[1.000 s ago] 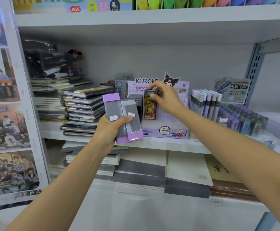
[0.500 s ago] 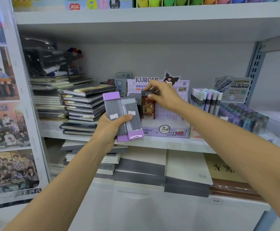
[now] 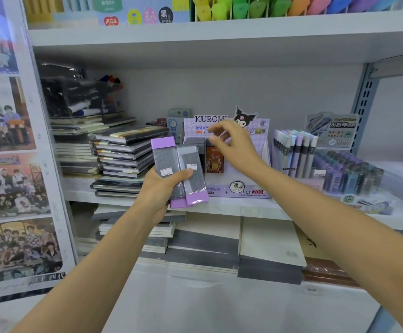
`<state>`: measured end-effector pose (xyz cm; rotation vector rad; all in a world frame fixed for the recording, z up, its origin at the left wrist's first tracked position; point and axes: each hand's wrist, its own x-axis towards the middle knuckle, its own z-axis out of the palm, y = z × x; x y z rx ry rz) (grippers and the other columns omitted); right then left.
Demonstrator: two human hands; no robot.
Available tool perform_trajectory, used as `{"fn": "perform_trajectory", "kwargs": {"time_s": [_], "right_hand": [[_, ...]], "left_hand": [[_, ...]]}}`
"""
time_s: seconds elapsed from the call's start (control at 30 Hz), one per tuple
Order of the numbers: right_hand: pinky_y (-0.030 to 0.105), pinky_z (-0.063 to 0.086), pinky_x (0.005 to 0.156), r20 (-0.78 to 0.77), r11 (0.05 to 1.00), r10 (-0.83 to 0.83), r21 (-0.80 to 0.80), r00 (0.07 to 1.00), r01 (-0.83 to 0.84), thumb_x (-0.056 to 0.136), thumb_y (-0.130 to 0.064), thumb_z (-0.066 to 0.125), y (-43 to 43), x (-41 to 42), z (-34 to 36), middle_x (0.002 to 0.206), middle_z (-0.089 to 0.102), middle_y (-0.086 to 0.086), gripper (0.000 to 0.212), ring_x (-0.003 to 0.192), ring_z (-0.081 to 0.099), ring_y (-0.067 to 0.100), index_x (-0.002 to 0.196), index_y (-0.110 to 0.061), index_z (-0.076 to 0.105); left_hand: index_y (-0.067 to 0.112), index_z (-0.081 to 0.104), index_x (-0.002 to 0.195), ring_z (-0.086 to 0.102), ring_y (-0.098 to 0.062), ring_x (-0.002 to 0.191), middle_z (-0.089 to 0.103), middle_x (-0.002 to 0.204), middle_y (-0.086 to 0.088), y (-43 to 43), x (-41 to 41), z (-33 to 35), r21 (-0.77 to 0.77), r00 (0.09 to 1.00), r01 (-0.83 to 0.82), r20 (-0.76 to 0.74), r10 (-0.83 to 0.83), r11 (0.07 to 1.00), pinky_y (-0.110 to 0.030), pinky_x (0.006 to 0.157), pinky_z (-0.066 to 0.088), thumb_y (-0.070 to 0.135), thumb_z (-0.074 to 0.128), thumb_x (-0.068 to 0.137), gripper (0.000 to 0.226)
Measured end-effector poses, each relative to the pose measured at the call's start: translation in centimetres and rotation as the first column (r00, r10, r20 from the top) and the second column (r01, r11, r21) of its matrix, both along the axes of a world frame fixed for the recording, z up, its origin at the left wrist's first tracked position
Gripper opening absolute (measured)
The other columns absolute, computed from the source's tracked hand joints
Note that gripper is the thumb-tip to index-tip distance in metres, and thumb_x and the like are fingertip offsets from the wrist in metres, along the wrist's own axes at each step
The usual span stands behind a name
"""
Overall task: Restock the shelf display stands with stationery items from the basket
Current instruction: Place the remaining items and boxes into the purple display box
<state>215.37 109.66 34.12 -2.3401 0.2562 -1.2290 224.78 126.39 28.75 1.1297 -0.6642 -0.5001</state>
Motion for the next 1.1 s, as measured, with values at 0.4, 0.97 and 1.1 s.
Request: {"fn": "perform_trajectory", "kwargs": {"time_s": [0.4,0.97,1.1], "right_hand": [[0.025,0.055,0.070,-0.066,0.765,0.428,0.557,0.902,-0.322,0.092,-0.004,0.061,2.6,-4.9,-1.9,0.095,0.060,0.007,0.024,0.078,0.063,0.014,0.112,-0.012,0.049],[0.022,0.042,0.099,-0.290,0.856,0.447,0.413,0.846,-0.311,0.085,-0.008,0.068,3.5,-10.6,-2.5,0.145,0.036,0.002,0.073,0.132,0.040,0.018,0.144,-0.031,0.032],[0.022,0.048,0.083,-0.314,0.804,0.511,0.503,0.800,-0.316,0.080,-0.018,0.055,3.0,-11.7,-2.2,0.122,0.056,0.001,0.057,0.102,0.056,0.012,0.136,-0.028,0.048]], "left_hand": [[0.013,0.067,0.101,0.072,-0.021,0.081,0.075,0.094,-0.007,-0.5,-2.3,0.8,-0.030,0.996,-0.073,-0.046,0.072,0.997,-0.036,0.069,0.059,0.007,0.075,0.080,0.023],[0.009,0.066,0.101,0.071,-0.017,0.060,0.073,0.083,-0.009,-0.9,-7.1,2.4,-0.006,0.987,-0.122,-0.108,0.120,0.993,-0.031,0.054,0.059,0.009,0.073,0.084,0.018],[0.010,0.062,0.112,0.071,-0.015,0.068,0.073,0.092,-0.007,-0.2,-6.9,2.9,-0.026,0.988,-0.147,-0.048,0.146,0.989,-0.032,0.060,0.059,0.009,0.073,0.083,0.031]]}}
